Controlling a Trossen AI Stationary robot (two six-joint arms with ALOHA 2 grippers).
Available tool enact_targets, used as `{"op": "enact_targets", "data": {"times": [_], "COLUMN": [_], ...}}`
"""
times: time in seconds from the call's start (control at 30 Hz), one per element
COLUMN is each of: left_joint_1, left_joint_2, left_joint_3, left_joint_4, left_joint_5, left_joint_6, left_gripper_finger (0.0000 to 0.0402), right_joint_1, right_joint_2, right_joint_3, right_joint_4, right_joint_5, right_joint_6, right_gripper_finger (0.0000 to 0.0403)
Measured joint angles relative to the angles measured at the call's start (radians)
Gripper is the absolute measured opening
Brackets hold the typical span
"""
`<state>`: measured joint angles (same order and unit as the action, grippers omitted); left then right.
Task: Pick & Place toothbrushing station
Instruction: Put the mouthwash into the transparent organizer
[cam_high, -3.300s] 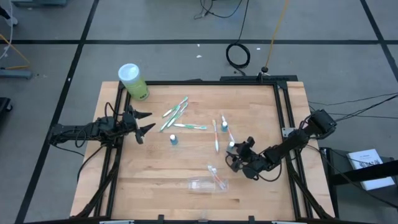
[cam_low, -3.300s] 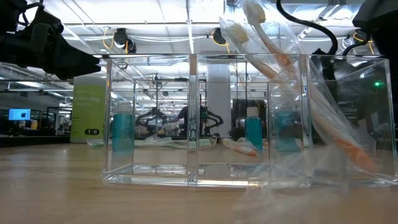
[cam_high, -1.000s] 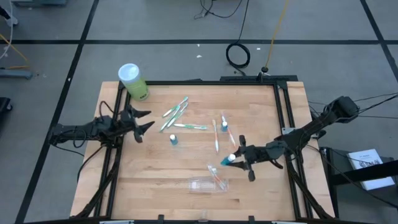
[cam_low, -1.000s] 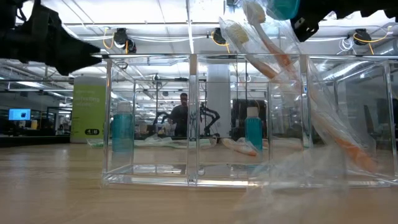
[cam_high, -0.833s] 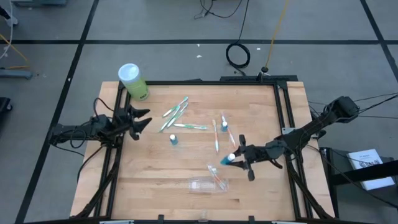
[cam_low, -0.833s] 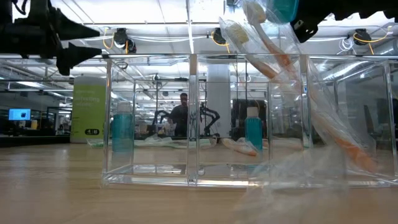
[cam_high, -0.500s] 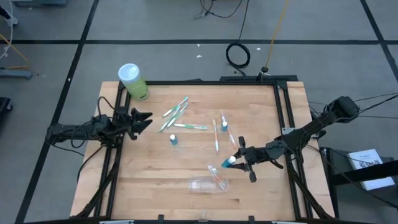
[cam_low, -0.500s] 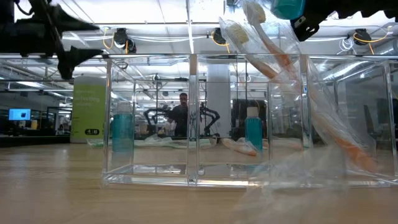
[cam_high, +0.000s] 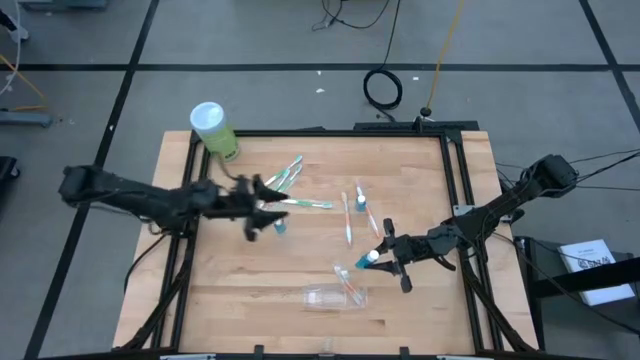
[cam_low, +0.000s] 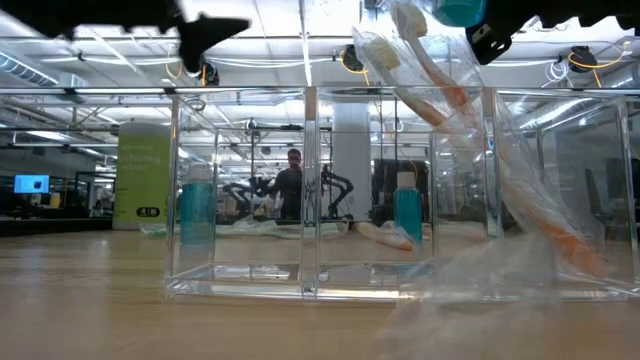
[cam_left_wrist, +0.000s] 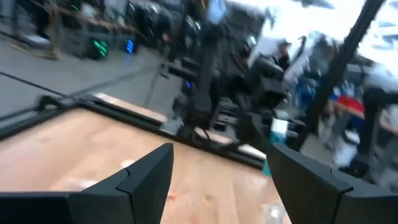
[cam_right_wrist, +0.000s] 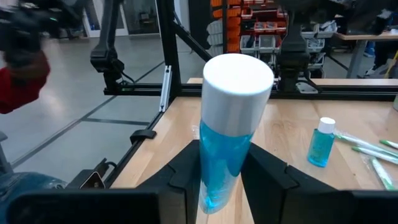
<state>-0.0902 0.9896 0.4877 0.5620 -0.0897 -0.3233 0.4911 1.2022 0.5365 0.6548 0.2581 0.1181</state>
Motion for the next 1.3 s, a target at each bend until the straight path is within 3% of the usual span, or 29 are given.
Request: {"op": "enact_targets", "data": {"times": [0.27, 0.47, 0.73, 0.97, 1.3], "left_joint_1": [-0.009, -0.041, -0.079, -0.09, -0.11], "left_joint_2": [0.401, 0.574, 0.775, 0.859, 0.859], "left_joint_3": [0.384, 0.528, 0.685, 0.807, 0.827], "left_joint_4": [-0.076, -0.075, -0.076, -0.124, -0.167], "left_joint_5": [0.113, 0.244, 0.168, 0.18, 0.16], "left_joint_6": [0.105, 0.245, 0.261, 0.266, 0.146], "left_gripper_finger": [0.0269, 0.0269, 0.0269, 0.0269, 0.0269], "right_joint_1": [0.0, 0.0, 0.0, 0.0, -0.013], "right_joint_2": [0.0, 0.0, 0.0, 0.0, 0.0], "right_joint_3": [0.0, 0.0, 0.0, 0.0, 0.0], "right_joint_4": [-0.003, -0.004, 0.0, -0.004, -0.017], "right_joint_5": [-0.001, -0.001, 0.0, 0.0, 0.006], "right_joint_6": [0.0, -0.003, -0.015, -0.015, -0.012], "right_gripper_finger": [0.0091, 0.0091, 0.0091, 0.0091, 0.0091]}}
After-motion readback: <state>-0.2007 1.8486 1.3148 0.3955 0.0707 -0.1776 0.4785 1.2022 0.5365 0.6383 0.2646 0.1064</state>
